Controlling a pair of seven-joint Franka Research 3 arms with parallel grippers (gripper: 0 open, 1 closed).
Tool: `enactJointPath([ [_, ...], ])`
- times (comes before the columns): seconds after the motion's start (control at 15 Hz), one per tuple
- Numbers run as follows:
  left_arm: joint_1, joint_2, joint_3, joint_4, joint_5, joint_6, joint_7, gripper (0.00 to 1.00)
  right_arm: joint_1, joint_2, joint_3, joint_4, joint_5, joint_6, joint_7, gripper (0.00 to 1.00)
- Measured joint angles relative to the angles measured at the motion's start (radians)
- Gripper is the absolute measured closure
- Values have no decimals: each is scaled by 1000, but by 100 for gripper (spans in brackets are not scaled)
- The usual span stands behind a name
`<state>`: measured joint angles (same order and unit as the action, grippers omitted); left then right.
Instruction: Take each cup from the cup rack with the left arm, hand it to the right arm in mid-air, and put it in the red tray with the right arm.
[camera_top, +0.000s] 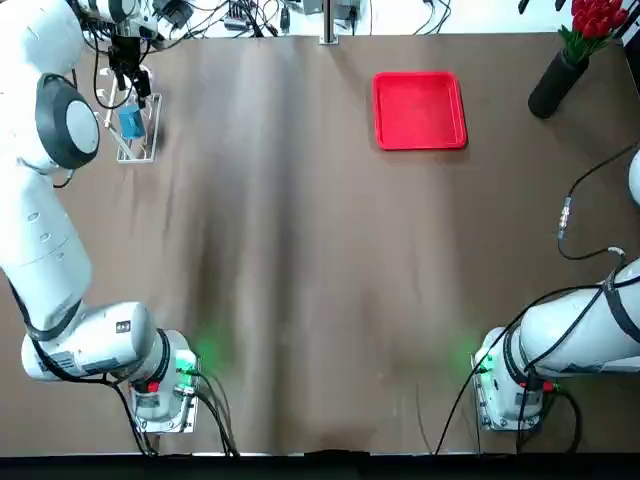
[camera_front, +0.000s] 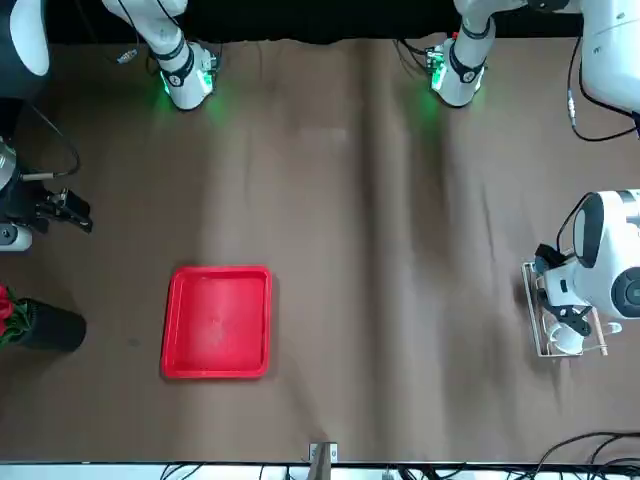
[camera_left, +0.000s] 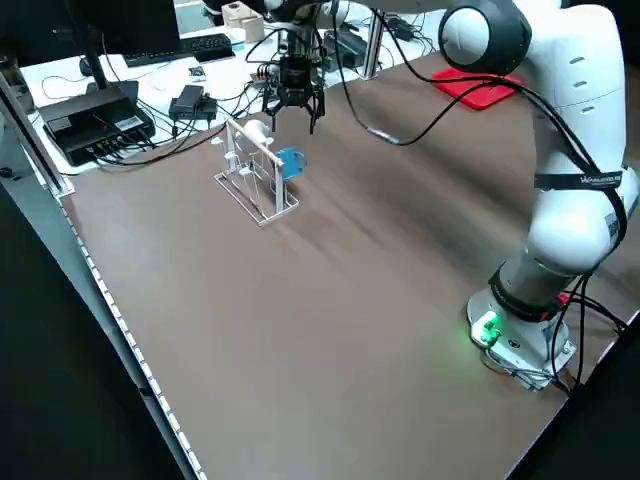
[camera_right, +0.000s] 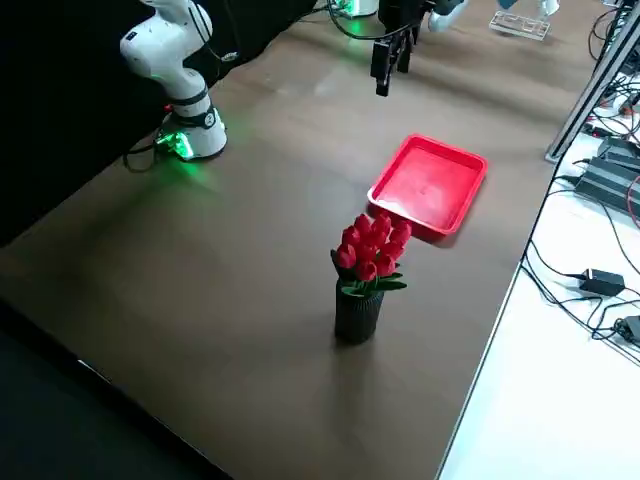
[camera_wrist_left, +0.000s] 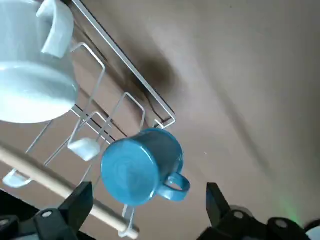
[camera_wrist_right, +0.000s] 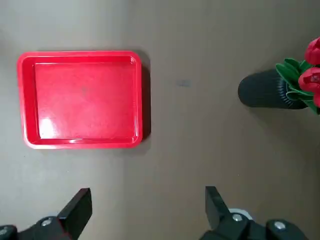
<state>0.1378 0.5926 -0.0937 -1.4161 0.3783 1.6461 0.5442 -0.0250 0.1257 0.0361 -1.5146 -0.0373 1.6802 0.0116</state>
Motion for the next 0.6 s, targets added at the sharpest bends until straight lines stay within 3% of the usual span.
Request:
enactJointPath([
  [0.6,45,32,0,0,-38,20,-16,0,0,0,0,0,0,1,0,0],
])
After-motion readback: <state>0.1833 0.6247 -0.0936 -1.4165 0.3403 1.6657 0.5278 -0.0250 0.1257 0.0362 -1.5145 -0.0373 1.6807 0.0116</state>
